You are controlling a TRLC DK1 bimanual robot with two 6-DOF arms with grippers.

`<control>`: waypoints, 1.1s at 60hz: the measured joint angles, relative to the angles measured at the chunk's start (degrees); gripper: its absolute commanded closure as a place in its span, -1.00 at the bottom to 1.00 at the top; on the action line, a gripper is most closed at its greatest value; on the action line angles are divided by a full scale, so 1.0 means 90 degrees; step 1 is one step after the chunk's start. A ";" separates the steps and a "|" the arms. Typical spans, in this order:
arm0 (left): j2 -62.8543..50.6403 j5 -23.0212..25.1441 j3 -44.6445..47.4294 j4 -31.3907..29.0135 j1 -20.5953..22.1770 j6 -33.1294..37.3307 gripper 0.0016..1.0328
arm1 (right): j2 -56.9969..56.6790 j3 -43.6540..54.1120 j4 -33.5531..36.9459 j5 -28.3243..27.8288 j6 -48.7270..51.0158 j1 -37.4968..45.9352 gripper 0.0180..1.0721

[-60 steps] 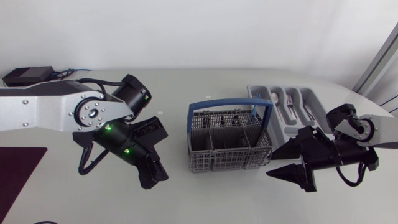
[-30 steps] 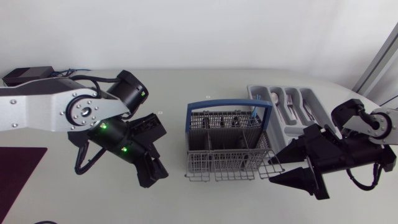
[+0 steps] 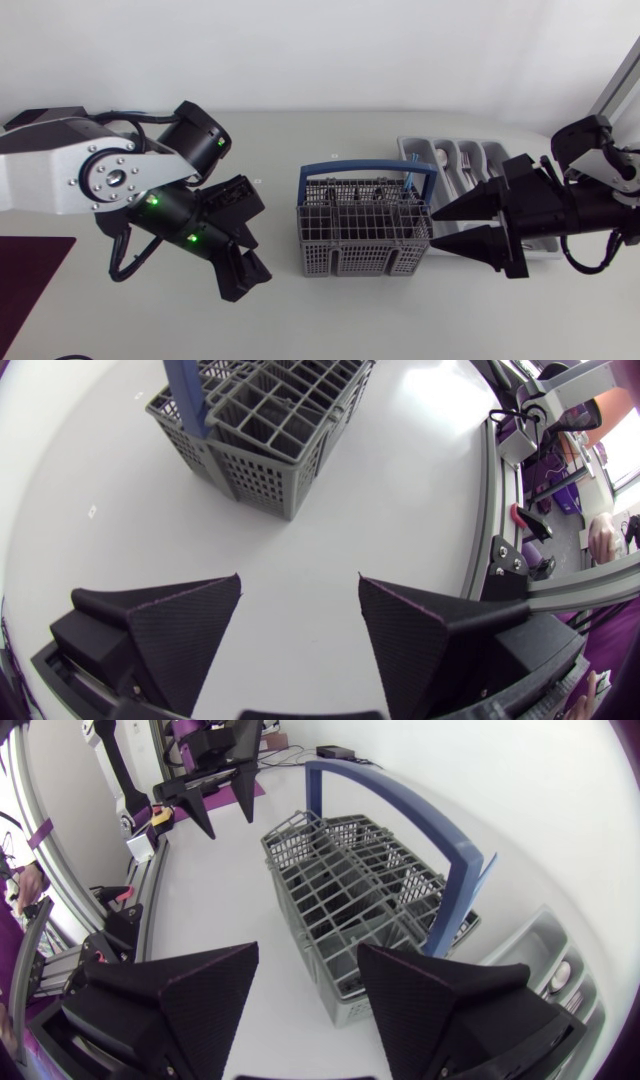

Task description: Unload the cutlery basket into the drawer organizer.

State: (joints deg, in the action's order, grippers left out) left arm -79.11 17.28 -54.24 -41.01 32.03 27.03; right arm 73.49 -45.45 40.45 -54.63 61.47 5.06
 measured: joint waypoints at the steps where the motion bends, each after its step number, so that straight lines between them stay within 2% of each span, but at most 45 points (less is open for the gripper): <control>1: 0.0024 0.0002 -0.0002 0.0002 0.0017 0.0000 -0.89 | 0.0002 0.0002 -0.0151 -0.0029 -0.0126 -0.0034 -0.26; 5: 0.0209 0.0049 -0.0005 0.0185 0.0163 -0.0078 -0.89 | 0.0000 0.0039 -0.1124 0.0158 -0.0826 -0.0355 -0.04; 6: 0.0236 0.0053 -0.0010 0.0250 0.0192 -0.0112 -0.88 | 0.0000 0.0049 -0.1309 0.0185 -0.0959 -0.0413 0.07; 10: 0.0345 0.0148 -0.0019 0.0777 0.0372 -0.0279 -0.73 | -0.0005 0.0129 -0.1991 0.0452 -0.1457 -0.0748 0.37; 14: 0.0357 0.0238 -0.0024 0.1297 0.0525 -0.0449 -0.35 | -0.0005 0.0248 -0.2334 0.0670 -0.1763 -0.1003 0.70; 16: 0.0345 0.0245 -0.0024 0.1501 0.0583 -0.0537 -0.03 | -0.0005 0.0306 -0.2455 0.0758 -0.1882 -0.1103 0.80; 21: 0.0233 0.0253 -0.0027 0.2164 0.0714 -0.0794 0.63 | -0.0007 0.0444 -0.2696 0.0882 -0.2144 -0.1248 0.86; 23: 0.0155 0.0265 -0.0034 0.2348 0.0746 -0.0874 0.69 | -0.0012 0.0478 -0.2715 0.0891 -0.2191 -0.1260 0.87; 29: -0.0172 0.0236 -0.0061 0.2744 0.0850 -0.1044 0.69 | -0.0063 0.0597 -0.2871 0.0967 -0.2268 -0.1260 0.88; 36: -0.0512 -0.0112 -0.0063 0.2912 0.1037 -0.1156 0.70 | -0.0126 0.0695 -0.3060 0.1025 -0.2297 -0.1246 0.88; 42: -0.0935 -0.0542 -0.0063 0.3021 0.1139 -0.1173 0.72 | 0.0019 0.0855 -0.3444 0.1421 -0.2310 -0.1219 0.88; 49: -0.1243 -0.0646 -0.0206 0.3118 0.1120 -0.1173 0.72 | 0.0282 0.1042 -0.3723 0.1698 -0.2256 -0.1299 0.88; 55: -0.1222 -0.0646 -0.0214 0.3116 0.1090 -0.1173 0.72 | 0.0063 0.1066 -0.3614 0.1761 -0.2256 -0.1314 0.88; 61: -0.0818 -0.0724 -0.0187 0.2912 0.1047 -0.1175 0.72 | -0.0639 0.1100 -0.2931 0.1515 -0.2259 -0.1231 0.88; 66: -0.0255 -0.0765 -0.0170 0.2679 0.1025 -0.1175 0.72 | -0.1258 0.1103 -0.2727 0.1331 -0.2256 -0.0974 0.88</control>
State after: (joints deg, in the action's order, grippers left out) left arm -81.41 10.39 -55.77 -16.91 41.25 16.45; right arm 62.17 -35.53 15.90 -42.65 41.17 -3.70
